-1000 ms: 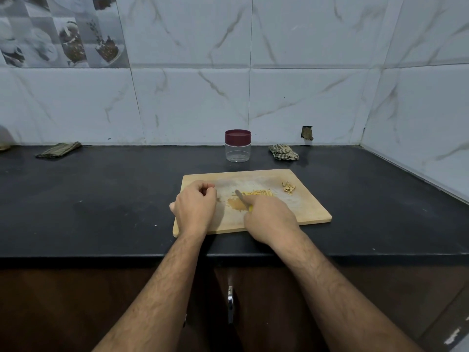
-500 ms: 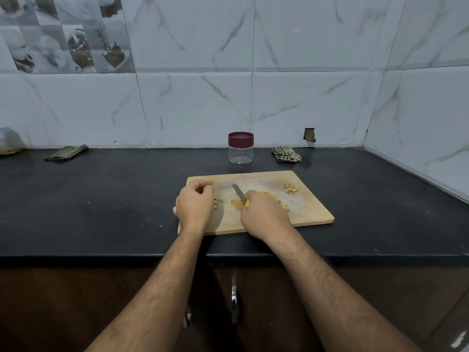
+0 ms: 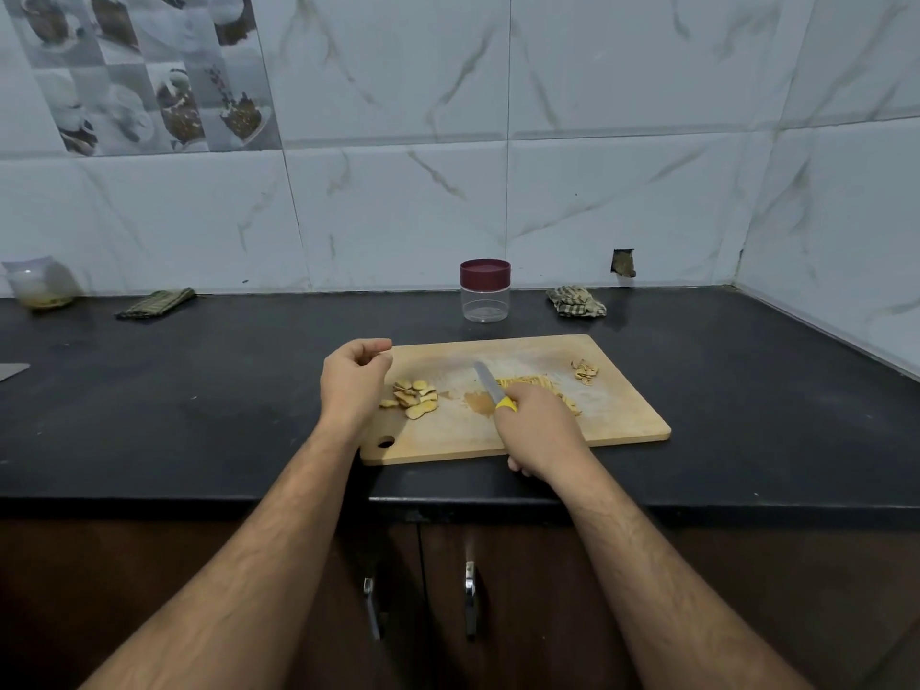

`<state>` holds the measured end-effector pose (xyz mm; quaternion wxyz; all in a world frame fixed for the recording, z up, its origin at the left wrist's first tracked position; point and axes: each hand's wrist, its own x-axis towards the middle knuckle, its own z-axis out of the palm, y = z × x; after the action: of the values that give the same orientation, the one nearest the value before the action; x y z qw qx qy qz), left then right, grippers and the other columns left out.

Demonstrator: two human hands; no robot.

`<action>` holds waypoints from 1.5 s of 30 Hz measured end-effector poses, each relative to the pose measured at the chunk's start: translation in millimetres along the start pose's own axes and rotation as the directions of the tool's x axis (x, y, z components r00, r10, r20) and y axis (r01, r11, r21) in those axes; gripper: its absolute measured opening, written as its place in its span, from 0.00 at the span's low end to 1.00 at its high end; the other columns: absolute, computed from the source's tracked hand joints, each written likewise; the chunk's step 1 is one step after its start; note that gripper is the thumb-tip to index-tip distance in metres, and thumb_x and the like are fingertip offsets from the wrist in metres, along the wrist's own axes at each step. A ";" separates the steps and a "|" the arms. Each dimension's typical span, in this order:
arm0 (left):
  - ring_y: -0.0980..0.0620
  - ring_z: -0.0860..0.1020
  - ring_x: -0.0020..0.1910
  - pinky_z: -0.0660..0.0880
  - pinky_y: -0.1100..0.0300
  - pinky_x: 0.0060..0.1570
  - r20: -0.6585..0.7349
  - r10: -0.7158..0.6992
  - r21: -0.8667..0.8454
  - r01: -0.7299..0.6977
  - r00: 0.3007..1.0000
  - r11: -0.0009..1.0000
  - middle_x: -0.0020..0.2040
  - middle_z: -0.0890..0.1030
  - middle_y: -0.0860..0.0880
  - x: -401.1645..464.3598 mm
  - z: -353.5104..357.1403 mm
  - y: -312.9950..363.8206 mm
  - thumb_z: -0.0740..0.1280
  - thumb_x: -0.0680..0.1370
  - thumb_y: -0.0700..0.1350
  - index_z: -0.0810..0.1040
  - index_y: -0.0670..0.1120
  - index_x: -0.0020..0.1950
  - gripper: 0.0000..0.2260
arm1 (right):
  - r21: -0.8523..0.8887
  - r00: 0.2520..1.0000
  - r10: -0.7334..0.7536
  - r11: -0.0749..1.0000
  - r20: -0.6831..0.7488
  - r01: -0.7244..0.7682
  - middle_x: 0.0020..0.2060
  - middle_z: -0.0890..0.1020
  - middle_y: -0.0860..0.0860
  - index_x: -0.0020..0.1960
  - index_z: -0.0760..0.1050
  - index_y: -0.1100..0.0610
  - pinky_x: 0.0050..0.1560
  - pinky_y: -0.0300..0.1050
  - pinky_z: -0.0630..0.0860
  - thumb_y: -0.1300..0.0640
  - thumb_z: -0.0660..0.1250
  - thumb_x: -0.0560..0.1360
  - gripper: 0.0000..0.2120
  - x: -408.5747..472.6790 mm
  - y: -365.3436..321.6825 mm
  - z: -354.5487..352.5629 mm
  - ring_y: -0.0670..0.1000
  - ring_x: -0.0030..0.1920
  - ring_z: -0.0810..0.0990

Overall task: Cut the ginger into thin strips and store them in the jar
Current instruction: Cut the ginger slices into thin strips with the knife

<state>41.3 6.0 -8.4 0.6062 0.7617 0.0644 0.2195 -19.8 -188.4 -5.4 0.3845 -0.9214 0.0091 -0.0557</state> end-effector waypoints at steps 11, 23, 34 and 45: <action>0.49 0.78 0.58 0.75 0.56 0.52 0.085 -0.002 0.642 -0.053 0.996 0.765 0.57 0.82 0.51 -7.9 -7.9 -11.0 0.68 0.79 0.49 0.81 0.50 0.61 0.12 | 0.050 0.999 0.022 0.998 0.035 -0.024 0.33 0.81 0.52 0.71 0.70 0.57 0.24 0.38 0.71 0.61 0.55 0.78 0.22 0.0 -0.6 -1.1 0.46 0.22 0.78; 0.52 0.77 0.50 0.76 0.55 0.46 0.122 -0.069 0.692 -0.035 0.990 0.721 0.45 0.80 0.56 -6.1 -9.4 -3.4 0.72 0.77 0.49 0.78 0.54 0.40 0.07 | 0.057 0.999 0.022 0.998 0.025 -0.023 0.33 0.80 0.52 0.69 0.71 0.58 0.21 0.37 0.69 0.62 0.55 0.77 0.21 -2.4 -1.1 0.5 0.46 0.21 0.76; 0.49 0.80 0.42 0.69 0.61 0.32 0.206 -0.097 0.578 -0.041 0.974 0.815 0.39 0.83 0.50 -28.1 57.7 29.5 0.72 0.72 0.46 0.84 0.45 0.40 0.05 | 0.059 0.998 0.046 0.997 0.036 -0.048 0.30 0.79 0.53 0.65 0.73 0.60 0.24 0.40 0.72 0.64 0.53 0.75 0.20 -4.7 -4.0 -0.7 0.48 0.21 0.77; 0.48 0.82 0.46 0.80 0.53 0.50 0.277 -0.090 0.637 -0.113 0.957 0.763 0.40 0.85 0.50 -23.1 55.4 26.5 0.66 0.79 0.52 0.84 0.45 0.40 0.14 | -0.261 0.998 0.059 0.964 0.030 -0.049 0.40 0.82 0.51 0.58 0.75 0.52 0.43 0.47 0.80 0.62 0.58 0.73 0.16 -29.7 -3.5 -15.0 0.54 0.39 0.83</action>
<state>39.0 -58.8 1.6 0.3079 0.9477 0.0412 0.0731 -51.0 -194.8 4.7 0.2619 -0.9641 0.0342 -0.0261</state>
